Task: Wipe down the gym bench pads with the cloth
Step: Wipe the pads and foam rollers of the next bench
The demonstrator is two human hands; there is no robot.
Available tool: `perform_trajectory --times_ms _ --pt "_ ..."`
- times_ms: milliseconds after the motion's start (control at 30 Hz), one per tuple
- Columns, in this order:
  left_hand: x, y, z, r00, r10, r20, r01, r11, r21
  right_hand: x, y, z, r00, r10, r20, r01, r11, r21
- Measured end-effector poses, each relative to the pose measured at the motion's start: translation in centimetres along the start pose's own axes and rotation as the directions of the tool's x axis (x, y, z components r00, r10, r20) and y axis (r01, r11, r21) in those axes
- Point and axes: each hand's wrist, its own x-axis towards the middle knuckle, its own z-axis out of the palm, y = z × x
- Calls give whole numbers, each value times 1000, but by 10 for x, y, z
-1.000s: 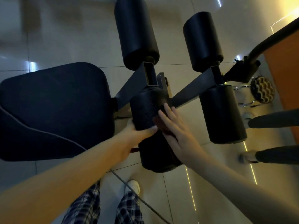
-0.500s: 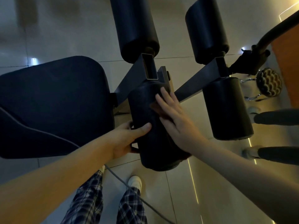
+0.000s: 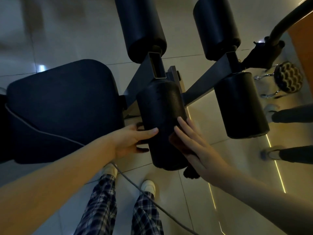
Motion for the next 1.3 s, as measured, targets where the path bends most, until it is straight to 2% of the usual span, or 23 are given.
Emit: perform_trajectory --times_ms 167,367,467,600,700,833,967,1067,1300 --pt "6 -7 1 999 13 47 -9 997 -71 8 -2 0 1000 18 5 -18 999 32" --pt "4 -4 17 996 11 -85 -21 993 -120 70 -7 -16 995 63 -83 -57 996 65" --pt "2 3 36 981 21 -194 -35 997 -73 92 -6 -24 984 103 -146 -83 987 136" --pt "10 2 51 946 34 -321 -44 999 -25 85 -3 -26 975 156 -155 -123 972 203" --pt "5 1 45 957 39 -289 -55 998 -44 64 -6 -19 985 120 -127 -104 987 122" --pt "-1 7 23 987 -25 -161 2 990 -142 19 -13 -13 990 127 59 -127 992 -14" --pt "3 14 16 996 5 -86 -15 992 -121 3 -16 -10 981 154 119 -153 988 -14" --pt "7 10 16 996 27 -84 -34 995 -89 21 -20 -9 988 150 48 -150 989 7" --pt "11 5 24 981 48 -185 -75 987 -140 96 -23 -24 983 129 -128 -128 992 16"
